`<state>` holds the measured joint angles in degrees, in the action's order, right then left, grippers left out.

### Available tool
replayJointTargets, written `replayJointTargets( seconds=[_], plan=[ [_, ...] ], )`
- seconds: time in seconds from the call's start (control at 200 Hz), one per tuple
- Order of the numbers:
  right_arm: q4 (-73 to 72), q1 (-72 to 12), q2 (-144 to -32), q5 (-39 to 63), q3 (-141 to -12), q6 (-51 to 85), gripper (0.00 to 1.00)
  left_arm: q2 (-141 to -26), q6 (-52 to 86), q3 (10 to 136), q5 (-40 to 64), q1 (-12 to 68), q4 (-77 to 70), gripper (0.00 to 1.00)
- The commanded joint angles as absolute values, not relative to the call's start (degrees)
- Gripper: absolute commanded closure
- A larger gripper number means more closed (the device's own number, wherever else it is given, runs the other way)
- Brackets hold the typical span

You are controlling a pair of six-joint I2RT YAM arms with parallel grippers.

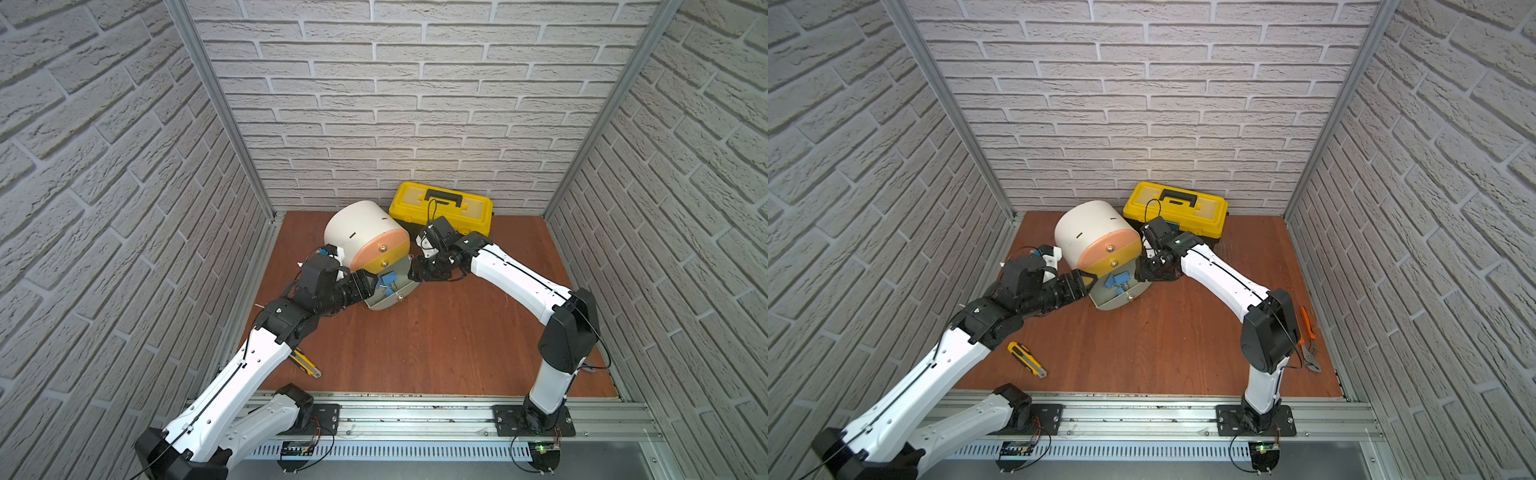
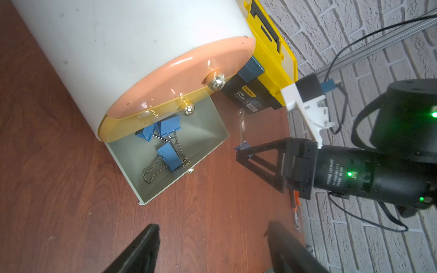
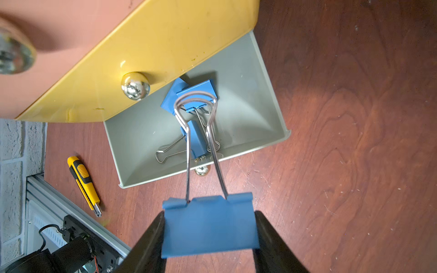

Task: Put the binder clips in the drawer according to color
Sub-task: Place the binder clip in the drawer.

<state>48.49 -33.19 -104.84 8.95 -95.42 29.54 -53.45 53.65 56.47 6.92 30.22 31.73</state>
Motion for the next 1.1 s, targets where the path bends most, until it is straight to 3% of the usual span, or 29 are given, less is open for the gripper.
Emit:
replayJointTargets(
  seconds=[0.0,0.205,0.485,0.695,0.935,1.095],
  plan=[
    [46.76,-33.66,-106.27,9.71,-97.94,30.93,0.61,-52.13,53.28,55.48,7.25,29.49,32.01,0.24],
    [46.50,-33.66,-108.40,9.88,-99.79,31.34,0.60,-51.49,53.17,55.35,7.75,28.40,32.49,0.24],
    [45.88,-33.66,-109.36,10.36,-101.42,31.75,0.42,-52.68,52.65,55.94,9.50,27.19,32.28,0.24],
    [45.64,-33.64,-109.35,10.19,-102.15,31.98,0.33,-53.26,52.08,56.58,10.17,26.87,32.55,0.24],
    [45.88,-33.66,-109.13,10.28,-103.50,31.90,0.35,-52.56,52.43,56.08,9.81,26.71,32.78,0.24],
    [45.67,-33.52,-108.20,10.89,-102.60,32.01,0.47,-52.47,53.25,55.23,9.46,26.39,33.65,0.24]
  ],
)
